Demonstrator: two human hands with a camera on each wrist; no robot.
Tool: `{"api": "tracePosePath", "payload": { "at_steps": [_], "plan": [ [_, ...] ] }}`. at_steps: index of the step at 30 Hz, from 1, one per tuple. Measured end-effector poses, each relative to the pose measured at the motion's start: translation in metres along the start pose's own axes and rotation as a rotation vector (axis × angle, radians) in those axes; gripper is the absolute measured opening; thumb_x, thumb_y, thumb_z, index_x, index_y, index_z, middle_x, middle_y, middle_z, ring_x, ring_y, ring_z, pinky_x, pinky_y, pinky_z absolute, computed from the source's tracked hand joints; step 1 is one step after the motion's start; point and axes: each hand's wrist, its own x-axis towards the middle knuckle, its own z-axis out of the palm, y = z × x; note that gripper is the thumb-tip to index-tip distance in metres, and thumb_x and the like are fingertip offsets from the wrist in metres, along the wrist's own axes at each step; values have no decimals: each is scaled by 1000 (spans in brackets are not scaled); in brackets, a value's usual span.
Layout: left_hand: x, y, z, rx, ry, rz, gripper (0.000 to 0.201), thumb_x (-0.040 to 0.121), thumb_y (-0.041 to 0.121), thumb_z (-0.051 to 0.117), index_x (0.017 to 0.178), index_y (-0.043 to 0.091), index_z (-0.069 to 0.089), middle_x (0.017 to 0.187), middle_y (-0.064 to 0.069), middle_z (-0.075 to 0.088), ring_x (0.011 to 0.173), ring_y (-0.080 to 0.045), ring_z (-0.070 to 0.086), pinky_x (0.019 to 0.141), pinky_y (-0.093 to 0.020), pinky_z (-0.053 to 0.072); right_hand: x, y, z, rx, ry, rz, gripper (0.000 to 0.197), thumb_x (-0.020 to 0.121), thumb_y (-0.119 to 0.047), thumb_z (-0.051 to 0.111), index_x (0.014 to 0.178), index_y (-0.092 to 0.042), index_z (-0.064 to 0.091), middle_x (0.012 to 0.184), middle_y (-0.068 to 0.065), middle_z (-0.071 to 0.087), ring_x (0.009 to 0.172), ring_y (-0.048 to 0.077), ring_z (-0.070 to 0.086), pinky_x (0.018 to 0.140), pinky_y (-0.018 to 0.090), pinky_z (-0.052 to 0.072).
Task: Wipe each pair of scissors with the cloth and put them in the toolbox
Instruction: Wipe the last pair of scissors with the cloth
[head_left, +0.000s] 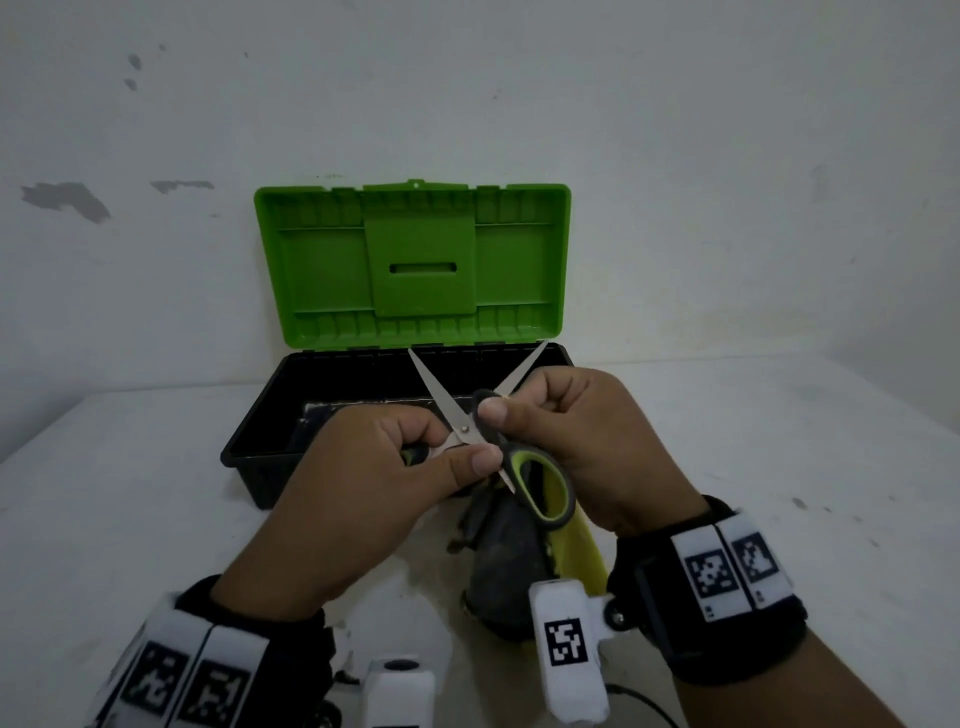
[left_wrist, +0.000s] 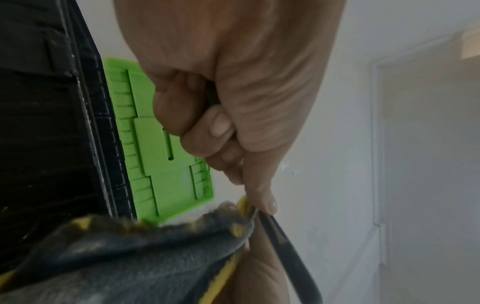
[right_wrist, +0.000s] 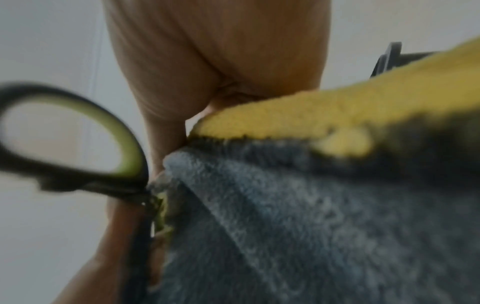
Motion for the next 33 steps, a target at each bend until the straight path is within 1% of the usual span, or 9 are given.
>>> {"api": "tracePosePath", "payload": {
  "at_steps": [5, 7, 10, 13, 17, 20, 27, 31, 33],
  "plan": [
    [-1, 0, 2, 47, -13, 29, 38, 66, 59, 71, 59, 21, 67, 49, -8, 48, 45, -8, 37, 46, -26, 32, 6, -1, -14, 112, 188, -10, 30, 67, -33, 84, 61, -12, 63, 63, 16, 68, 53, 24, 61, 56, 32, 52],
    [0, 1, 5, 58, 5, 34, 37, 66, 58, 71, 60, 22, 68, 53, -11, 54, 44, -6, 38, 45, -23, 34, 6, -1, -14, 96, 193, -11, 30, 68, -32, 83, 62, -11, 63, 63, 16, 68, 54, 23, 61, 57, 31, 52],
    [1, 2, 6, 62, 44, 41, 33, 66, 56, 73, 59, 25, 68, 51, -7, 55, 43, -2, 39, 44, -18, 32, 2, -2, -7, 44, 77, 7, 29, 68, -30, 82, 61, -11, 60, 55, 6, 64, 47, 15, 56, 48, 24, 46],
    [-1, 4, 3, 102, 64, 54, 31, 69, 52, 75, 53, 28, 62, 44, 9, 47, 41, -4, 37, 43, -14, 28, -3, -4, 1, 24, 0, 8, 28, 70, -27, 81, 61, -11, 60, 50, 0, 61, 43, 10, 52, 44, 20, 42],
    [-11, 8, 3, 142, 55, 63, 25, 69, 52, 75, 53, 40, 60, 43, 12, 46, 40, -6, 39, 43, -13, 27, -4, -7, -4, 51, 149, 6, 30, 67, -31, 82, 60, -11, 62, 54, 5, 65, 47, 14, 57, 49, 24, 47],
    [-18, 5, 6, 167, 60, 52, 34, 66, 57, 74, 49, 33, 56, 41, 11, 42, 40, -6, 38, 43, -13, 28, -6, -5, -12, 41, 258, 25, 32, 66, -38, 82, 57, -15, 62, 56, 7, 65, 49, 16, 57, 53, 26, 48],
    [-32, 9, 11, 223, 80, 117, 41, 68, 55, 75, 56, 18, 61, 48, 3, 46, 43, -7, 39, 43, -14, 29, -42, -4, -2, -100, 48, 41, 32, 68, -38, 82, 59, -13, 64, 55, 8, 59, 51, 18, 52, 51, 26, 44],
    [-46, 18, 14, 260, 75, 152, 31, 72, 49, 78, 58, 25, 63, 53, 10, 54, 44, -6, 43, 44, -13, 29, -49, -12, -8, -66, 147, 42, 34, 63, -38, 84, 59, -10, 64, 60, 23, 59, 56, 23, 54, 54, 29, 46],
    [-51, 22, 15, 249, 74, 146, 27, 71, 48, 78, 57, 31, 64, 53, 12, 54, 45, -7, 43, 43, -12, 29, -48, -16, -13, -15, 249, 44, 33, 63, -38, 82, 55, -13, 62, 57, 13, 61, 54, 20, 55, 53, 25, 47]
  ]
}}
